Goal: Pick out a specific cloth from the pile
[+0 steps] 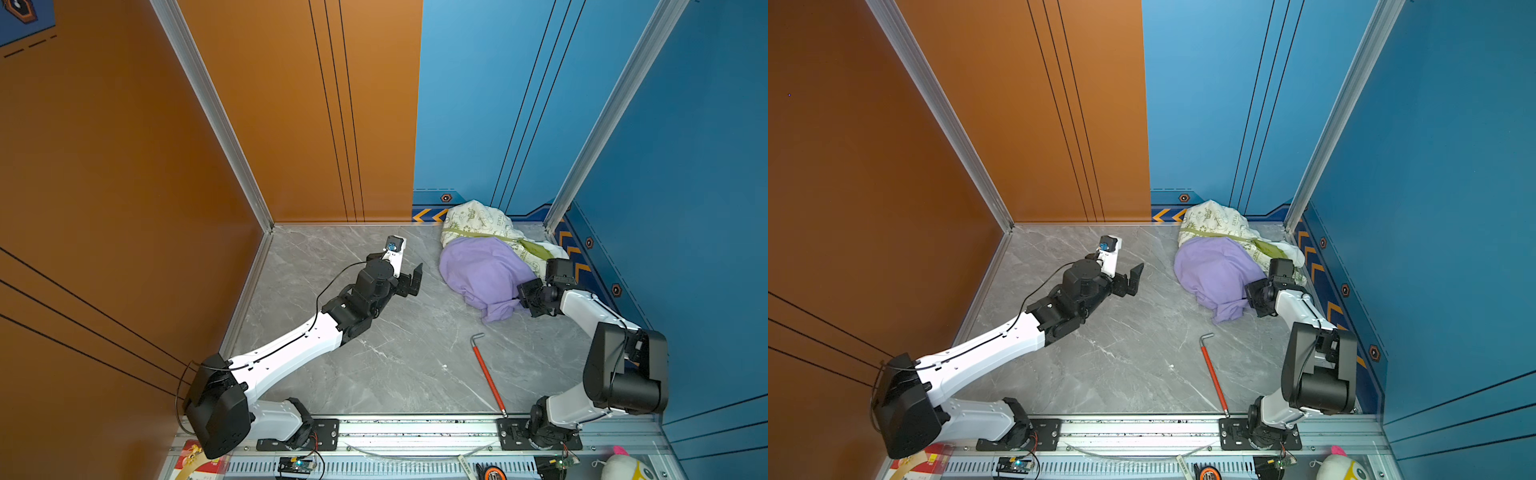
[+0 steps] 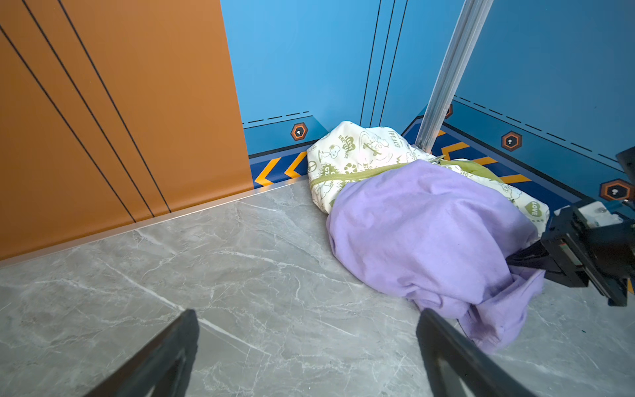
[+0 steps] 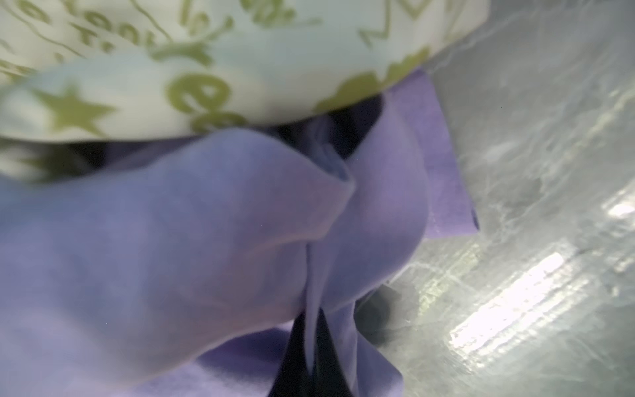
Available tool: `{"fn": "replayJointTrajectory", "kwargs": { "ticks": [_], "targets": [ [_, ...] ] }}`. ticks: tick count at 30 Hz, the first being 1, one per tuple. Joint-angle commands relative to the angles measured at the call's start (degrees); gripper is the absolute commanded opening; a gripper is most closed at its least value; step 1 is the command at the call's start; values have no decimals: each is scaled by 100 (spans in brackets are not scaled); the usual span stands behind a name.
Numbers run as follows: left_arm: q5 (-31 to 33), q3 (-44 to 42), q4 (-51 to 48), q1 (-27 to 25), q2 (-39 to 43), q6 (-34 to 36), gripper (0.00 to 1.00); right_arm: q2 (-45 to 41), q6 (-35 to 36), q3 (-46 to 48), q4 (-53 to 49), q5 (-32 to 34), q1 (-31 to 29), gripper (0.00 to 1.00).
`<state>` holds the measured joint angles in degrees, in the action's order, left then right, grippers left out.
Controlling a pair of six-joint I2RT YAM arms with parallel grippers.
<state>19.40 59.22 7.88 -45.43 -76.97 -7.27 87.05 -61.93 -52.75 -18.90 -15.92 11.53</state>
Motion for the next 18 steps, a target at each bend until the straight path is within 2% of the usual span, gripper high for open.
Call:
{"fn": "replayJointTrajectory", "kwargs": {
  "ticks": [1,8,13,18],
  "targets": [
    [168,270,-62,-148,-159,261,99,-152,35,-329,-51,-11,-62,0],
    [-104,579,-50,-162,-368,461,99,-287,53,-980,-142,-127,-260,0],
    [-498,778,-50,-35,-450,568,98,-797,67,-1049,-98,389,-462,0],
    [-1469,980,-30,398,-450,234,98,-1165,183,-1236,0,777,-820,0]
  ]
}}
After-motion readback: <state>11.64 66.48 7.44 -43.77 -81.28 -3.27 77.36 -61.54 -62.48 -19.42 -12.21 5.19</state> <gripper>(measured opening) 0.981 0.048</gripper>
